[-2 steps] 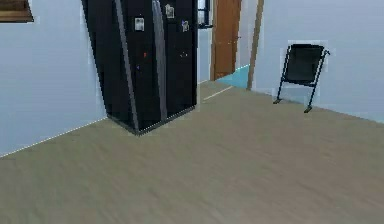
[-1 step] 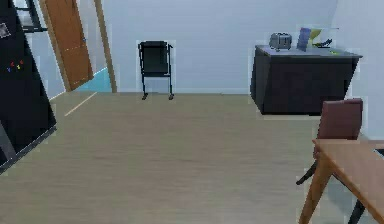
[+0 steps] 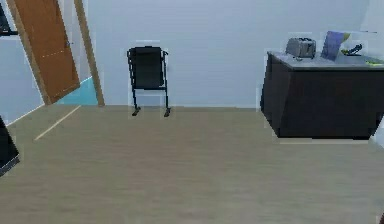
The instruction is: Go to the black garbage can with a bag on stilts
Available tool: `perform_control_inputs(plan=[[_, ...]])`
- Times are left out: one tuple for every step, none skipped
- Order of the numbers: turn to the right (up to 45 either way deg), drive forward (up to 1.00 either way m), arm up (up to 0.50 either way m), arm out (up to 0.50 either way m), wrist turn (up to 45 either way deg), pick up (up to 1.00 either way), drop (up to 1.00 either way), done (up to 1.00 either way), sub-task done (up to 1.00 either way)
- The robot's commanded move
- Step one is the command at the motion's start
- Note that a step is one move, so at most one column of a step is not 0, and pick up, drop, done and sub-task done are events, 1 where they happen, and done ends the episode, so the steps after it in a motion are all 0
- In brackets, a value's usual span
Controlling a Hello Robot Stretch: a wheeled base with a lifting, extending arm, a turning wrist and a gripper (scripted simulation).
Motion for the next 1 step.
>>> perform_control_inputs(plan=[[3.0, 0.00, 0.00, 0.00, 0.0, 0.00, 0.00, 0.00, 0.00]])
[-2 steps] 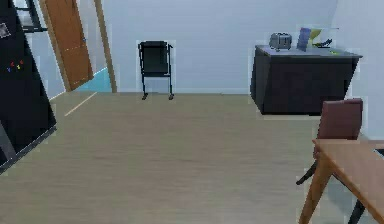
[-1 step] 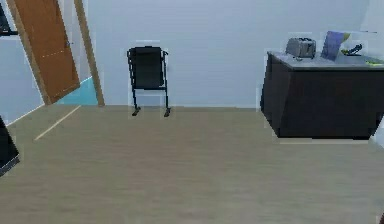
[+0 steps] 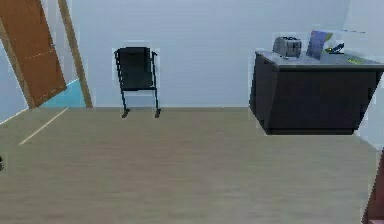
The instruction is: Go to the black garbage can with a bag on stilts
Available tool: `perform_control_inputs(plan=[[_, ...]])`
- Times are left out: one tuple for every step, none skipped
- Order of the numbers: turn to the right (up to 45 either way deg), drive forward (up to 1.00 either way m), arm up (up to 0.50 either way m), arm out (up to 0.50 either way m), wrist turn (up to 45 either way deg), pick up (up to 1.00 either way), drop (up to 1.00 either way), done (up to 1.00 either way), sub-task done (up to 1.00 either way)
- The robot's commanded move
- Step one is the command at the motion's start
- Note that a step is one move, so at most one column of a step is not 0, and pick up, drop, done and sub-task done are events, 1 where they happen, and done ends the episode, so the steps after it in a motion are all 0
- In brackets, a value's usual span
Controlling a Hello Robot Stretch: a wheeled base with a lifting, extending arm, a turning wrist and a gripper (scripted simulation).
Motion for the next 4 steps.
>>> perform_control_inputs(plan=[[0.0, 1.00, 0.00, 0.00, 0.0, 0.00, 0.00, 0.00, 0.00], [0.0, 1.00, 0.00, 0.00, 0.0, 0.00, 0.00, 0.00, 0.00], [18.0, 0.00, 0.00, 0.00, 0.0, 0.00, 0.00, 0.00, 0.00], [0.0, 0.05, 0.00, 0.00, 0.0, 0.00, 0.00, 0.00, 0.00]])
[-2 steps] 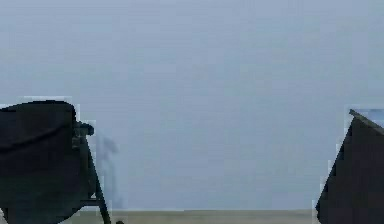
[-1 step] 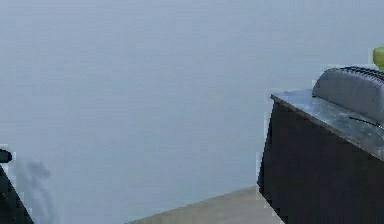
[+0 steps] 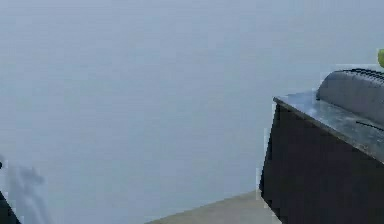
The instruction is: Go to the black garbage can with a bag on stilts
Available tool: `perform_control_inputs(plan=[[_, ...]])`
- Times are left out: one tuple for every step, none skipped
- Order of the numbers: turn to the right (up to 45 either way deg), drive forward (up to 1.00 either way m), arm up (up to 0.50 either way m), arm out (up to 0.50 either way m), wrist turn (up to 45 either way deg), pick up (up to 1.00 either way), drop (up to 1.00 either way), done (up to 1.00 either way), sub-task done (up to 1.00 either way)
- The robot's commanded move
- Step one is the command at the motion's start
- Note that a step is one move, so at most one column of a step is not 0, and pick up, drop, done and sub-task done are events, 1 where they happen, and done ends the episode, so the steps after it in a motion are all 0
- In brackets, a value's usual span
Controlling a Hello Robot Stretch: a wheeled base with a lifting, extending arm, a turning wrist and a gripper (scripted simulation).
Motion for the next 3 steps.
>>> perform_control_inputs(plan=[[-45.0, 0.00, 0.00, 0.00, 0.0, 0.00, 0.00, 0.00, 0.00], [-15.0, 0.00, 0.00, 0.00, 0.0, 0.00, 0.00, 0.00, 0.00], [0.0, 0.00, 0.00, 0.00, 0.0, 0.00, 0.00, 1.00, 0.00]])
